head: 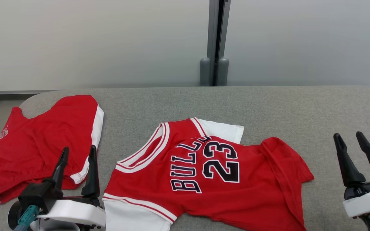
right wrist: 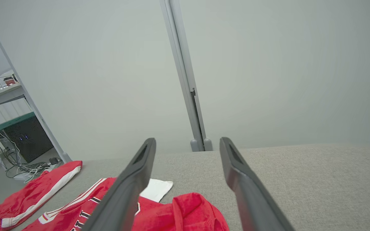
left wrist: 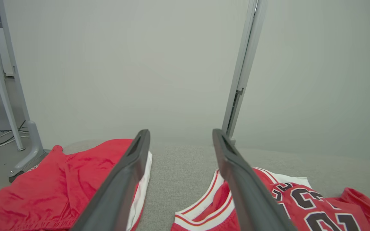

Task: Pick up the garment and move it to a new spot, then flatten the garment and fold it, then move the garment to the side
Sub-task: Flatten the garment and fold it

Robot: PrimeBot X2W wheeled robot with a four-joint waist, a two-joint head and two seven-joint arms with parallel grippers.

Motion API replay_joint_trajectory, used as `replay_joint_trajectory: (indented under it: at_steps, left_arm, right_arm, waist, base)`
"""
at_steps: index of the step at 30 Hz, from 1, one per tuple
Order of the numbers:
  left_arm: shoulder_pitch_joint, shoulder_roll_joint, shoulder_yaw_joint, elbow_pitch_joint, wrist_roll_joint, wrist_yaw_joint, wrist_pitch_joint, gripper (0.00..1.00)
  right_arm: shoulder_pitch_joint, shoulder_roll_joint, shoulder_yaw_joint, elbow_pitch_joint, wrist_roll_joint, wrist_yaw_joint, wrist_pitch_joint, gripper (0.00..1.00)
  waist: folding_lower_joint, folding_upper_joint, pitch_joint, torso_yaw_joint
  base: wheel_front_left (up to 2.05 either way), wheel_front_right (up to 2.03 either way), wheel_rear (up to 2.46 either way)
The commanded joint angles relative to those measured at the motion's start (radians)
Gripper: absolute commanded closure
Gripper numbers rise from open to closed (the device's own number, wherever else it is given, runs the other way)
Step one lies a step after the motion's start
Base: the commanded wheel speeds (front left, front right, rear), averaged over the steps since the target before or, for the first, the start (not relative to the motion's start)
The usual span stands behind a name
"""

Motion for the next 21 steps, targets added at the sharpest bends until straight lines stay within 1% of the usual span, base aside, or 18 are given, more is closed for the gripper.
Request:
replay_joint_trajectory:
  at_steps: [1, 6, 9, 11, 14, 21]
  left_arm:
    - [-0.003, 0.003, 0.004, -0.004, 0.0, 0.006, -0.003, 0.0]
    - [0.029, -0.009, 0.001, 0.005, -0.005, 0.01, -0.008, 0.0]
    - [0.044, -0.025, -0.005, 0.024, -0.013, 0.004, -0.013, 0.0]
    - [0.056, -0.031, -0.01, 0.039, -0.014, 0.0, -0.015, 0.0]
    - [0.055, -0.032, -0.014, 0.053, -0.012, -0.009, -0.017, 0.0]
    - [0.04, -0.031, -0.015, 0.054, -0.001, -0.011, -0.019, 0.0]
  right_arm:
    - [-0.005, 0.01, -0.005, 0.005, -0.018, 0.0, -0.011, 0.0]
    - [0.005, 0.125, -0.05, 0.04, -0.146, 0.0, -0.047, 0.0]
    - [0.026, 0.176, -0.066, 0.069, -0.175, 0.0, -0.05, 0.0]
    - [0.031, 0.181, -0.068, 0.095, -0.199, 0.0, -0.053, 0.0]
    - [0.025, 0.2, -0.066, 0.119, -0.202, 0.0, -0.055, 0.0]
    - [0.007, 0.182, -0.059, 0.137, -0.209, 0.0, -0.057, 0.0]
  waist:
    - [0.0, -0.0001, -0.002, 0.001]
    - [0.0, -0.0001, -0.005, -0.004]
    - [0.0, -0.0001, -0.005, -0.005]
    - [0.0, -0.0001, -0.003, -0.008]
    - [0.0, -0.0001, 0.0, -0.01]
    - [0.0, -0.0001, -0.002, -0.005]
  base:
    - [0.0, 0.0, 0.0]
    - [0.0, 0.0, 0.0]
    - [0.0, 0.0, 0.0]
    - [0.0, 0.0, 0.0]
    - [0.0, 0.0, 0.0]
    - [0.0, 0.0, 0.0]
